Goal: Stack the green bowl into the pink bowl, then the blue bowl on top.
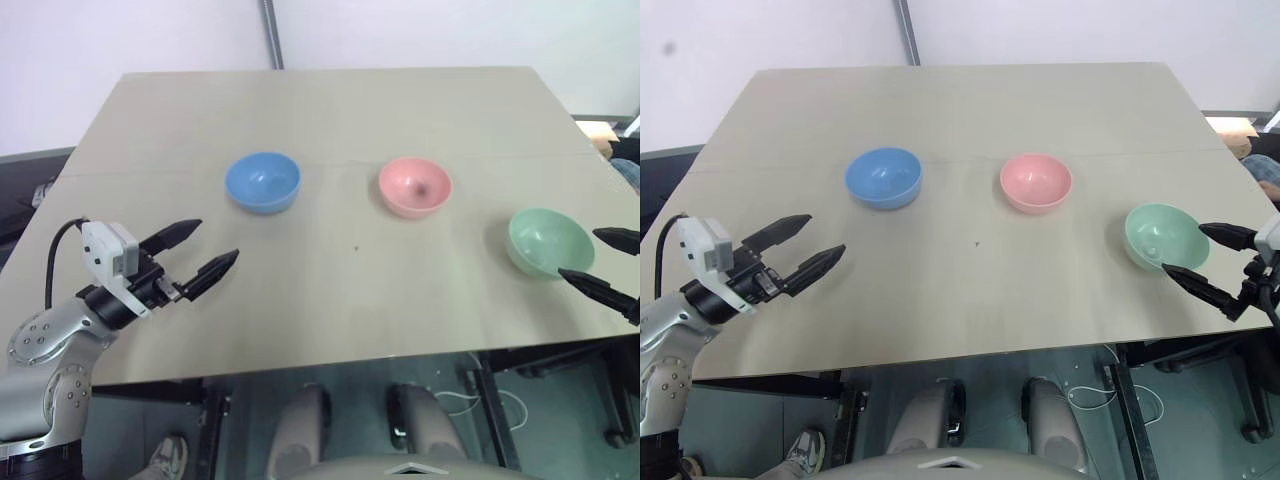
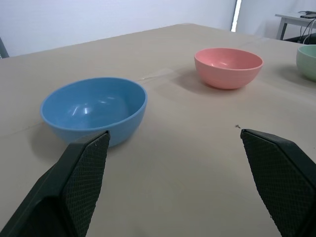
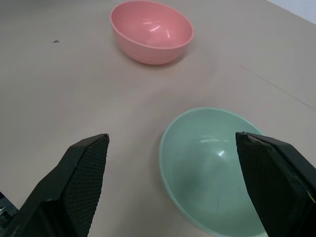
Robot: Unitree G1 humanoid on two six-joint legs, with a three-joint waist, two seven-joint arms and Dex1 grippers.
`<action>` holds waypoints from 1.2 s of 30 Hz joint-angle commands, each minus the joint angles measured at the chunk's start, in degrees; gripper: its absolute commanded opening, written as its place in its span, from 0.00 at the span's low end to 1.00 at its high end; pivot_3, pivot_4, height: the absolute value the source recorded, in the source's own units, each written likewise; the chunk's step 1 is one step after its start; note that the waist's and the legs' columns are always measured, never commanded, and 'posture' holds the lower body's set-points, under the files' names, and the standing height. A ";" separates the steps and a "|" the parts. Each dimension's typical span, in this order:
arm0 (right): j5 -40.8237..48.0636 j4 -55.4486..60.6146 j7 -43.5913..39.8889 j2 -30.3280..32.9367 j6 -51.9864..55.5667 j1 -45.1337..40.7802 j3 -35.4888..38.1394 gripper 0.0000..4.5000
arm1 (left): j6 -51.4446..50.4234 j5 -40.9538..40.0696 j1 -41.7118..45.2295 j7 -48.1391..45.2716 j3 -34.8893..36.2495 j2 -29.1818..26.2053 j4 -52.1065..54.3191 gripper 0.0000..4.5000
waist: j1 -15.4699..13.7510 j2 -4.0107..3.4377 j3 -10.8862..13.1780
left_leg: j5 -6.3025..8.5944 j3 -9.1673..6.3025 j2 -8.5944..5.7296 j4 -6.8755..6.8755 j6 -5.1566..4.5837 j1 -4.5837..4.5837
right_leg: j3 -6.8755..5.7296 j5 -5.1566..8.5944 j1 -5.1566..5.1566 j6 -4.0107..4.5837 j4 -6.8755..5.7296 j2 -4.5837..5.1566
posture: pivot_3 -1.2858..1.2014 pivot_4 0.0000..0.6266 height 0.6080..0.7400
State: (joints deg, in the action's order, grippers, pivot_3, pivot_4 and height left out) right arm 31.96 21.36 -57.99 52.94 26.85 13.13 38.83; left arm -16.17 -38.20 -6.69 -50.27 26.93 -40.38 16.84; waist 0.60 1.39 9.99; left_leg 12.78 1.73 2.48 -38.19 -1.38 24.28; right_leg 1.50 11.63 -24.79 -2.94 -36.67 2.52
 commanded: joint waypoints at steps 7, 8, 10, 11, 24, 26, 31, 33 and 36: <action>-0.63 1.97 1.73 -0.03 -0.88 -2.28 -2.16 0.99 | -0.92 -0.56 2.29 -2.19 -1.47 -0.87 1.89 1.00 | 0.03 0.00 0.00 | 0.00 -0.01 -0.06 0.00 0.00 0.00 | -0.01 0.00 0.00 0.00 0.00 0.01 | 0.52 0.24 1.00; -0.62 2.40 2.51 -0.42 -0.86 -3.07 -3.35 0.99 | -0.88 -0.32 2.39 -2.05 -1.88 -0.66 2.16 1.00 | 0.11 0.00 0.00 | 0.00 0.00 -0.06 0.00 0.00 0.00 | 0.00 0.00 0.00 0.00 0.00 0.01 | 0.52 0.24 1.00; -0.82 3.12 3.72 -1.00 -0.83 -4.40 -5.69 0.99 | -0.86 -0.17 2.72 -1.63 -2.52 -0.30 2.51 1.00 | 0.11 -0.01 0.01 | 0.00 0.02 -0.06 0.00 0.00 0.00 | 0.01 0.00 -0.01 0.00 0.00 0.01 | 0.52 0.24 1.00; -0.91 3.41 4.15 -1.21 -0.81 -4.88 -6.65 0.99 | -0.79 -0.16 2.82 -1.47 -2.76 -0.19 2.66 1.00 | 0.09 -0.01 0.01 | 0.00 0.01 -0.05 0.00 0.00 0.00 | 0.01 0.00 -0.01 0.00 0.00 0.00 | 0.52 0.24 1.00; -17.91 -6.99 8.83 -6.71 -3.68 -33.64 -39.97 0.99 | 0.14 0.22 6.62 -4.97 -7.27 -0.62 1.87 1.00 | 0.43 -0.01 0.04 | 0.00 0.11 -0.03 0.00 -0.01 -0.07 | 0.00 -0.01 -0.04 0.01 -0.04 0.00 | 0.52 0.24 1.00; -22.22 -14.76 8.32 -10.52 -5.42 -42.02 -46.23 0.99 | -0.07 -0.50 7.62 -5.70 -7.44 -0.54 1.67 1.00 | 0.70 0.00 0.06 | 0.00 0.17 -0.03 0.01 -0.01 -0.08 | 0.02 -0.02 -0.08 0.02 -0.05 -0.01 | 0.52 0.24 1.00; -29.61 -31.21 5.35 -16.01 -14.36 -53.29 -54.55 0.99 | 0.53 -0.37 6.91 -9.26 -7.02 -1.90 1.88 1.00 | -0.09 0.00 0.05 | -0.02 0.12 -0.08 0.03 -0.02 0.54 | 0.00 -0.16 -0.57 0.25 -0.10 -0.07 | 0.52 0.24 1.00; -32.25 -38.35 5.03 -17.89 -18.08 -56.36 -56.56 0.99 | -0.25 -1.58 5.79 -10.12 -6.25 -2.20 2.93 1.00 | 0.03 0.00 0.05 | -0.02 0.15 -0.11 0.04 -0.02 0.57 | 0.03 -0.16 -0.56 0.25 -0.04 -0.06 | 0.52 0.24 1.00; -35.21 -46.37 3.02 -19.07 -21.97 -59.76 -58.72 0.81 | -1.63 -3.88 3.68 -11.06 -4.61 -2.52 4.76 1.00 | 0.12 0.01 0.06 | -0.01 0.21 -0.11 0.04 -0.03 0.57 | 0.06 -0.16 -0.56 0.24 0.00 -0.04 | 0.52 0.24 1.00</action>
State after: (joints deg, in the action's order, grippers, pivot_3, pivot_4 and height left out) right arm -1.76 -22.85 -53.72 33.32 8.14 -45.01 -19.96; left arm -17.40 -39.98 -2.41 -60.37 20.12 -41.96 18.63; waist 0.72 1.39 10.05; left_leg 12.77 1.95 2.37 -38.15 -1.41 24.85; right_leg 1.56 11.47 -25.35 -2.70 -36.67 2.49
